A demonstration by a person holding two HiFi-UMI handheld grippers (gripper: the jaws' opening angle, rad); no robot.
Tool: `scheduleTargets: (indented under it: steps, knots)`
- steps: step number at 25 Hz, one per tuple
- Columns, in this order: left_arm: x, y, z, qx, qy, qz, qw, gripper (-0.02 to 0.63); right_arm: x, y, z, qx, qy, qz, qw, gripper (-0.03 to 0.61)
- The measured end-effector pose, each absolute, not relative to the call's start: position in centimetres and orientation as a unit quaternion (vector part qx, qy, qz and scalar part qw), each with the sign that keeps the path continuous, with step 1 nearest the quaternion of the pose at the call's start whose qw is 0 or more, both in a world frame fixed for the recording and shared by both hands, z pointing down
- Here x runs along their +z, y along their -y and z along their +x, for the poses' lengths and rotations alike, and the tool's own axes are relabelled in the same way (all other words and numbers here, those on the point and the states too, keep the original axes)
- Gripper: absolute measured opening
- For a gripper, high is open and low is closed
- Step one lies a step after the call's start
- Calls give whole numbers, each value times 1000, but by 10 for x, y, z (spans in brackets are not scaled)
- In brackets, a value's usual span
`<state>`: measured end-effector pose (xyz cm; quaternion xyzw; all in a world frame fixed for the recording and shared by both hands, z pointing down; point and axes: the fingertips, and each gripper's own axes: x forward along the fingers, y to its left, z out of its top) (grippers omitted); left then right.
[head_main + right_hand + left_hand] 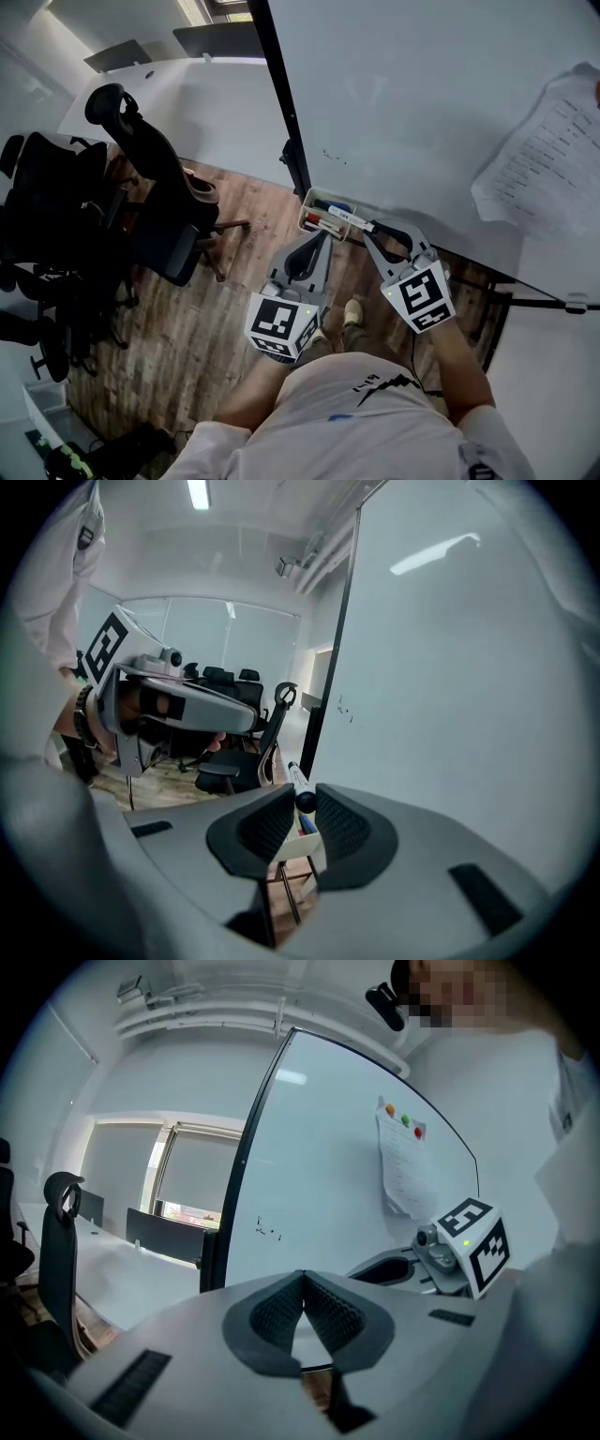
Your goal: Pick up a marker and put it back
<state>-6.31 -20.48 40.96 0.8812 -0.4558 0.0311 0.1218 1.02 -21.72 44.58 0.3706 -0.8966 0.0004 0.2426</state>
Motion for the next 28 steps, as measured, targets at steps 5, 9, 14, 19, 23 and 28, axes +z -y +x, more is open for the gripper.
scheduleTargets:
  steps: [5, 9, 14, 19, 23, 28]
  knots:
    - [429, 211, -65, 43, 461, 877, 129, 12, 471, 228, 7, -1, 892, 365, 265, 78]
    - [441, 218, -67, 47, 463, 874, 137, 12, 495, 237, 6, 4, 886, 363, 287, 78]
    - [450, 225, -68, 52, 467, 871, 146, 12, 513, 247, 6, 15, 884, 358, 301, 78]
    - [462, 230, -69, 58, 471, 866, 156, 12, 532, 254, 3, 31, 885, 346, 310, 78]
    - [468, 233, -71, 61, 476, 862, 162, 12, 544, 257, -1, 39, 887, 337, 314, 78]
    - [472, 235, -74, 64, 481, 859, 165, 12, 559, 260, -6, 48, 888, 326, 320, 78]
